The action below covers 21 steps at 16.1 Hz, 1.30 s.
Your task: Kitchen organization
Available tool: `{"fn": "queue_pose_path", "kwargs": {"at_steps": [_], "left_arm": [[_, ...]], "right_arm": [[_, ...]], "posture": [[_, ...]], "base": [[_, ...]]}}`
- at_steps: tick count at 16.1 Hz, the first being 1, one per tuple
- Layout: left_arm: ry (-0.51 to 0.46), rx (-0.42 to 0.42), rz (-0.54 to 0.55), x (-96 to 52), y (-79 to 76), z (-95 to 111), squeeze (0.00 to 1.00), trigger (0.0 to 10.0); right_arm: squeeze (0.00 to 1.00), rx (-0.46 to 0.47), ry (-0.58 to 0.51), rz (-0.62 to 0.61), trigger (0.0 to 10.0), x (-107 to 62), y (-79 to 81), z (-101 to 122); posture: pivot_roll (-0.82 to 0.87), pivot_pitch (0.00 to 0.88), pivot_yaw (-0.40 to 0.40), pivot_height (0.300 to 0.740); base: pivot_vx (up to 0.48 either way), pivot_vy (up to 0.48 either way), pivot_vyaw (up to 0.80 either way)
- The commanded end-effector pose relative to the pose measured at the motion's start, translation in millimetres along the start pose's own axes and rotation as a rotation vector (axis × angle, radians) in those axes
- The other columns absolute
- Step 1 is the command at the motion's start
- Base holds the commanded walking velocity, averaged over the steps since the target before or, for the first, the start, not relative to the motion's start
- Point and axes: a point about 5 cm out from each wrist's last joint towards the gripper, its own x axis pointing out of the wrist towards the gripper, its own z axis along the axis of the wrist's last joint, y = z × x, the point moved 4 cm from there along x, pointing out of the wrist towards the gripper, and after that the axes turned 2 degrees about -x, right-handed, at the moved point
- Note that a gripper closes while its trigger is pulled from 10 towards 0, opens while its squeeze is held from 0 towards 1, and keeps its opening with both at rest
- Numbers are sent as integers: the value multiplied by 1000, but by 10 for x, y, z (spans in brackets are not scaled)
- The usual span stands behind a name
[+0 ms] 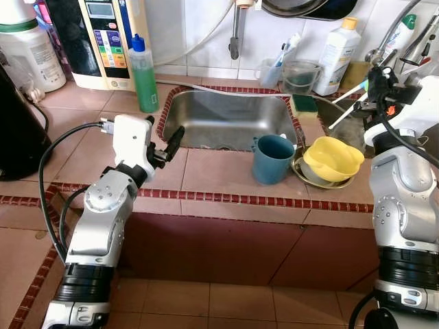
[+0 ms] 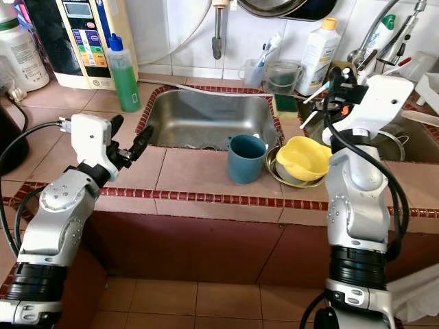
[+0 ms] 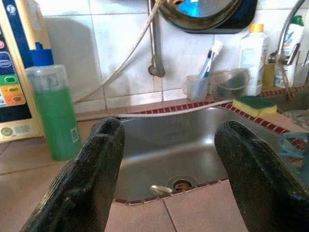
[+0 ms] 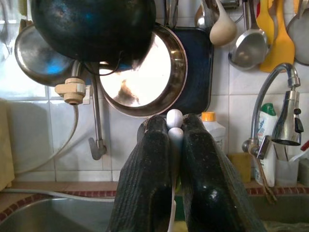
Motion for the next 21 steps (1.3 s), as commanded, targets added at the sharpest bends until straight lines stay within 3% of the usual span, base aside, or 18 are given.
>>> {"fn": "queue_pose_path", "kwargs": {"at_steps": [1, 21], "left_arm": [[1, -7, -7, 22, 1, 16, 0, 10000], [21, -45, -6, -28, -25, -29, 0, 10000]], "right_arm": [[0, -9, -12, -4, 10000, 14, -26, 26], [0, 9, -9, 40, 10000, 7, 49, 7]], "posture": [[-18, 0, -25, 740], [-14, 26, -29, 740]], "base": [[274, 0, 0], [369, 0, 0]]}}
